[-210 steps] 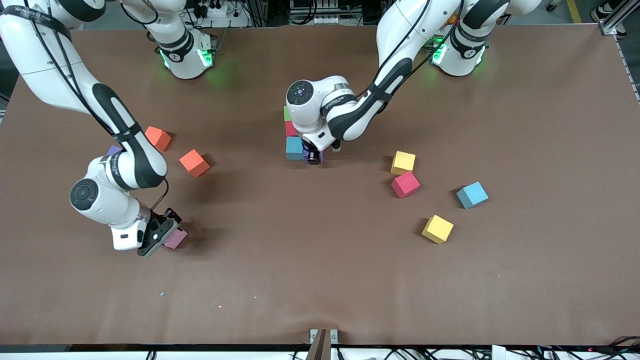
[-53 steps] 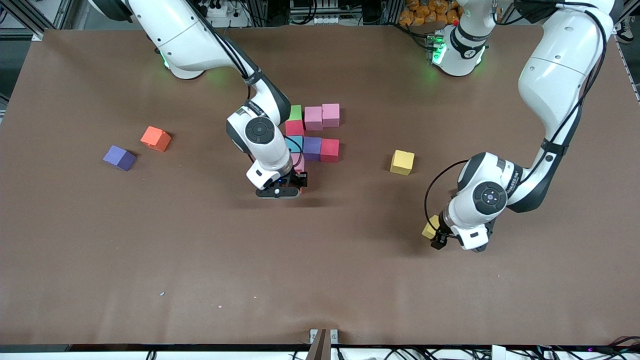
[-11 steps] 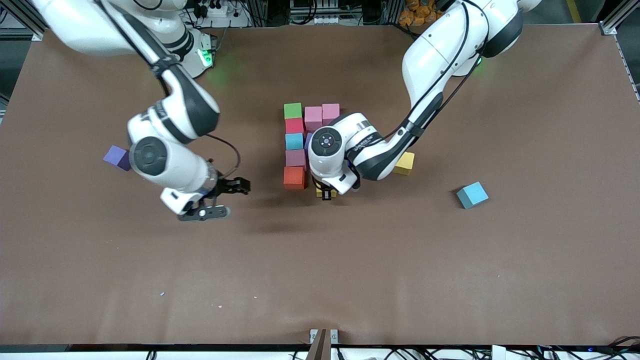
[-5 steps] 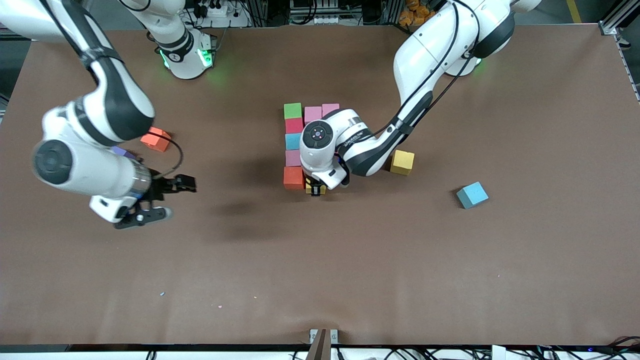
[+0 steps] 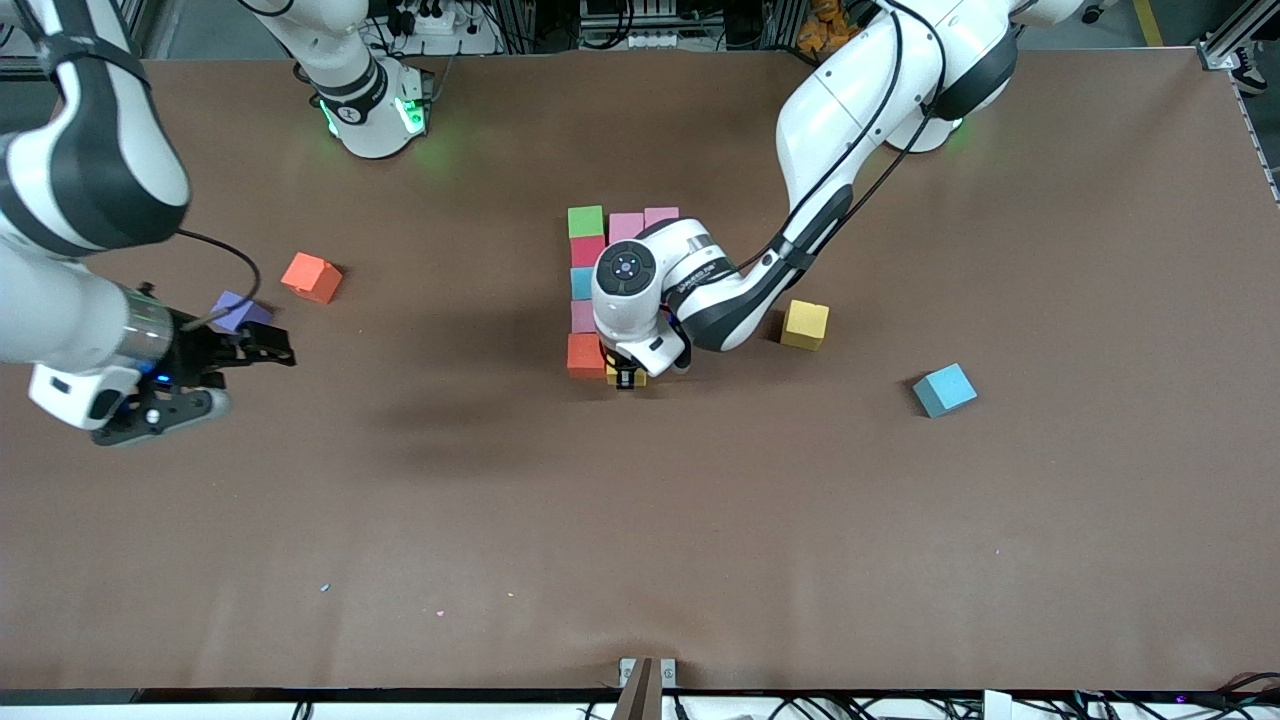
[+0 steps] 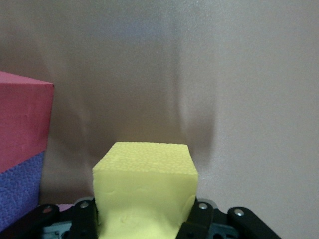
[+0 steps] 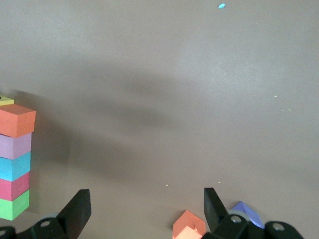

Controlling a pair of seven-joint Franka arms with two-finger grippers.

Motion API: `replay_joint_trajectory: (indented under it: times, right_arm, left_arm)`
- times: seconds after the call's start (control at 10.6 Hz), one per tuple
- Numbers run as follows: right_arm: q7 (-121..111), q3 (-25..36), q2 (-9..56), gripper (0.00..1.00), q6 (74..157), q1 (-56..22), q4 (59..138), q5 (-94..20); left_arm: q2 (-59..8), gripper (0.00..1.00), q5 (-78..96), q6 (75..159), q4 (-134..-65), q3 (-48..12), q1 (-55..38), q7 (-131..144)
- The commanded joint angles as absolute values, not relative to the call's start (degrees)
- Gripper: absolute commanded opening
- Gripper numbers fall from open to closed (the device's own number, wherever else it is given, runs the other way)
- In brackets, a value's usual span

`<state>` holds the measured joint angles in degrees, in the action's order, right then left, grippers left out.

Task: Arrange 11 blocks into digit 3
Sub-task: 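Lower the yellow cube at the column while the right gripper reaches purple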

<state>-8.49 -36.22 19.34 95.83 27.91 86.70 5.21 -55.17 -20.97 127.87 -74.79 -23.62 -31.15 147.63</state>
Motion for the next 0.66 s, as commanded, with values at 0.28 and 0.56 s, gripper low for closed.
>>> replay_joint_trajectory:
  times: [0.28,0.56]
  right_arm:
    - [-15.91,-22.88,11.69,1.00,92.47,16.99,87.45,1.76]
    - [-15.38,-15.91,11.34,1.00,91.41,8.80,87.36,1.67]
  left_arm:
    - [-56.17,1.00,-19.95,127.36,-73.56,-22.76,-32.95,148.27]
    - [-52.05,1.00,-20.04,120.09,-73.56,-22.85,-32.08,148.01]
